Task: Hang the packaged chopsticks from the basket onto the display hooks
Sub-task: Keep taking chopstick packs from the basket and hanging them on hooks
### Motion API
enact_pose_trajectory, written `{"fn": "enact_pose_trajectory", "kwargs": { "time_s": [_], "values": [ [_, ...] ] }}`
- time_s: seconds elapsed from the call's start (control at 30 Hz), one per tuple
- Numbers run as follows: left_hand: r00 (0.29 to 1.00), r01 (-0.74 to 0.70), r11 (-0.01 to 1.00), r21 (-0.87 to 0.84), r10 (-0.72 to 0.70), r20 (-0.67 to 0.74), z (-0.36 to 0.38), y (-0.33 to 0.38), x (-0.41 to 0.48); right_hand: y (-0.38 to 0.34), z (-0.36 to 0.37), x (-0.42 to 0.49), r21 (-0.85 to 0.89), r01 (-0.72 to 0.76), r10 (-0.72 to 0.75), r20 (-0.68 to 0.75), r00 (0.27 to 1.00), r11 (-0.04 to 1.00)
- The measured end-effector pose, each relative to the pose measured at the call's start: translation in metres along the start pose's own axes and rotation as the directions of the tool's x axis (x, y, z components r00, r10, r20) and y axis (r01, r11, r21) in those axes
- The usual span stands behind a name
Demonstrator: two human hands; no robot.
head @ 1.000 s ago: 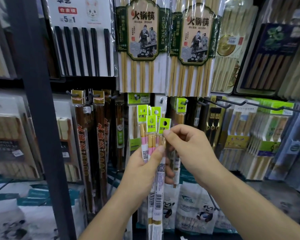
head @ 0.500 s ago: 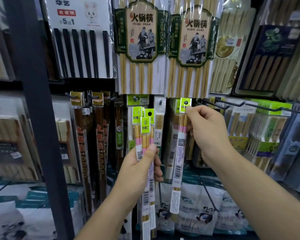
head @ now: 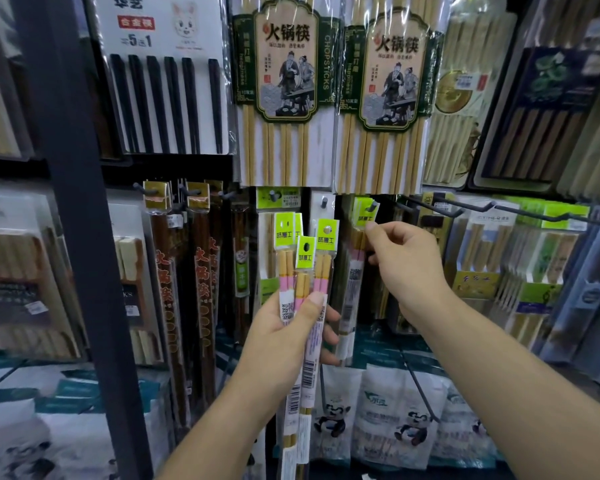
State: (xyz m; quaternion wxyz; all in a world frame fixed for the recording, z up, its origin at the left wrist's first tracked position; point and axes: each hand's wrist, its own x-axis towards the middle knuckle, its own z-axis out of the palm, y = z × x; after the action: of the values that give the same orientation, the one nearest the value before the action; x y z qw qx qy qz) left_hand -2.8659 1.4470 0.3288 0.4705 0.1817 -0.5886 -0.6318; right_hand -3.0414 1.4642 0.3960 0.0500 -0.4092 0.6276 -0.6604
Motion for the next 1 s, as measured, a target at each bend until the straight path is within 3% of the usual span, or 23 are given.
{"fn": "enact_pose_trajectory", "kwargs": {
  "time_s": [0.2, 0.37, 0.47, 0.6, 0.73, 1.0],
  "values": [
    [0.999, 0.001, 1.0, -0.001, -0.001, -0.032, -0.001, -0.003, 0.002, -0.001, -0.001, -0.015, -0.015, 0.001, -0.003, -0.073, 0.997, 1.0],
    [1.0, -0.007, 1.0, -0.018, 0.006, -0.012, 0.002, -0.006, 0.002, -0.015, 0.004, -0.046, 0.107, 0.069, -0.086, 0.162, 0.983, 0.992],
    [1.0, -0.029, 1.0, -0.01, 0.029, 0.003, 0.003, -0.008, 0.001, -0.019, 0.006, -0.051, 0.074, 0.11, -0.122, 0.197, 0.973, 0.991],
    [0.998, -0.056, 0.998, 0.008, 0.056, 0.014, 0.001, -0.009, 0.001, -0.02, 0.001, -0.046, 0.12, 0.073, -0.091, 0.158, 0.983, 0.99],
    [0.997, -0.038, 0.999, 0.025, 0.04, -0.069, -0.005, -0.013, 0.005, -0.029, -0.008, -0.032, 0.211, -0.001, -0.015, 0.073, 0.997, 0.978],
    [1.0, -0.022, 1.0, 0.001, 0.022, 0.012, -0.005, -0.007, 0.003, -0.027, -0.01, -0.016, 0.196, -0.061, 0.057, 0.026, 0.998, 0.979]
  ]
}}
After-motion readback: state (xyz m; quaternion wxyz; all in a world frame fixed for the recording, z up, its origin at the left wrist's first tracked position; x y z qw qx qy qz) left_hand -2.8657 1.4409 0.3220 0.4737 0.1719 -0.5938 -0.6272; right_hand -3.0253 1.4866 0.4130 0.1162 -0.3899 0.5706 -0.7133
